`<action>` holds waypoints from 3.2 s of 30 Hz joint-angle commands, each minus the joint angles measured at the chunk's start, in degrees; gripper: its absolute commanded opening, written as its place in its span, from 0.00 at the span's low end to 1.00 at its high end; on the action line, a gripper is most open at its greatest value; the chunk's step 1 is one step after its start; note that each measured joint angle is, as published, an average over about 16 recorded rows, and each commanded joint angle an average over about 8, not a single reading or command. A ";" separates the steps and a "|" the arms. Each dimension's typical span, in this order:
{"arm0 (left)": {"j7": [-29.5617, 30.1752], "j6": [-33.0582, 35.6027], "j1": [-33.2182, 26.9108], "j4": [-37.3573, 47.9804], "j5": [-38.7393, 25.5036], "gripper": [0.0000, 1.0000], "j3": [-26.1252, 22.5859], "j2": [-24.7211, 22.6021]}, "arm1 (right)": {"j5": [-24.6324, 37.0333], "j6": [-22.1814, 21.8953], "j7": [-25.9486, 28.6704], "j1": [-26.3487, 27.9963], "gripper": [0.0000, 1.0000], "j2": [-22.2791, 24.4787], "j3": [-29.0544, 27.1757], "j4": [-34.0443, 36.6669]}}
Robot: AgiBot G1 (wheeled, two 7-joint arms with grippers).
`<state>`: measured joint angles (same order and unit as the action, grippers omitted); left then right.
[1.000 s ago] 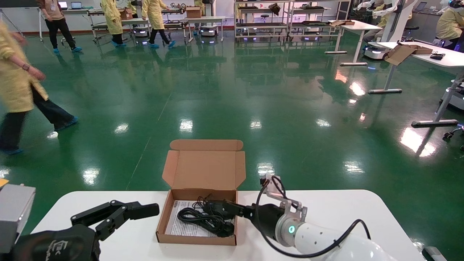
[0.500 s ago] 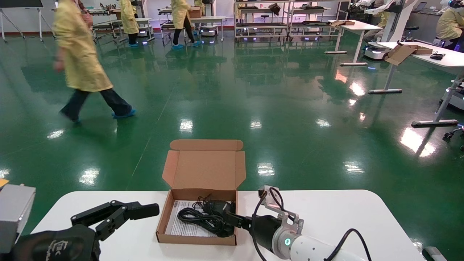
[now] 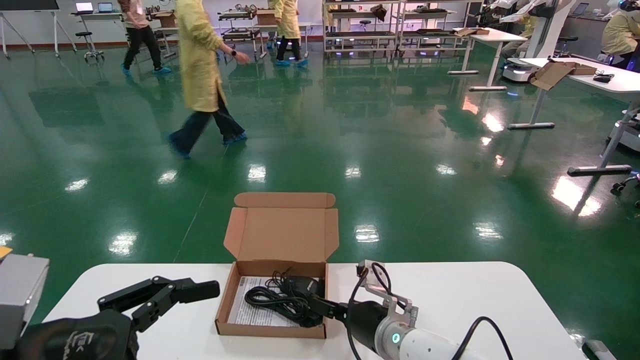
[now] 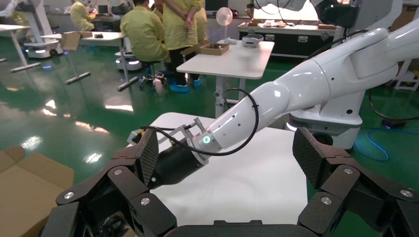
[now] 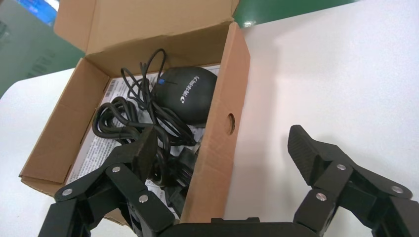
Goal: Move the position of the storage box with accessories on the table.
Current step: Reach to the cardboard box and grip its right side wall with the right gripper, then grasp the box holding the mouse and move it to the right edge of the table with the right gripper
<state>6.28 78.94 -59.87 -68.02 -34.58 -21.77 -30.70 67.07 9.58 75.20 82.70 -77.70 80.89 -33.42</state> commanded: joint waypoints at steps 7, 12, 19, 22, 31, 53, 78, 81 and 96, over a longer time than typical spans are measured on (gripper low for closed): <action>0.00 0.00 0.00 0.00 0.00 1.00 0.00 0.00 | 0.08 -0.69 1.62 0.20 0.00 0.11 1.88 -0.16; 0.00 0.00 0.00 0.00 0.00 1.00 0.00 0.00 | 0.06 -0.92 2.31 0.09 0.00 0.19 2.72 -0.11; 0.00 0.00 0.00 0.00 0.00 1.00 0.00 0.00 | -0.06 -1.03 3.00 0.16 0.00 0.24 3.49 -0.06; 0.00 0.00 0.00 0.00 0.00 1.00 0.00 0.00 | -0.13 -1.10 3.20 0.24 0.00 0.26 3.69 0.00; 0.00 0.00 0.00 0.00 0.00 1.00 0.00 0.00 | -0.31 -1.23 3.36 0.25 0.00 0.34 4.03 0.29; 0.00 0.00 0.00 0.00 0.00 1.00 0.00 0.00 | 0.00 1.08 1.15 2.38 0.00 2.40 3.89 0.63; 0.00 0.00 0.00 0.00 0.00 1.00 0.00 0.00 | 4.92 9.77 -4.10 15.68 0.00 30.62 3.69 -19.60; 0.00 0.00 0.00 0.00 0.00 1.00 0.00 0.00 | 5.97 10.64 -3.88 17.42 0.00 35.14 3.93 -21.95; 0.00 0.00 0.00 0.00 0.00 1.00 0.00 0.00 | 10.36 7.22 -1.91 16.29 0.00 51.92 6.45 -29.46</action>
<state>6.28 78.94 -59.87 -68.02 -34.58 -21.77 -30.70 77.15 16.70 73.25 98.66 -26.64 87.39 -62.26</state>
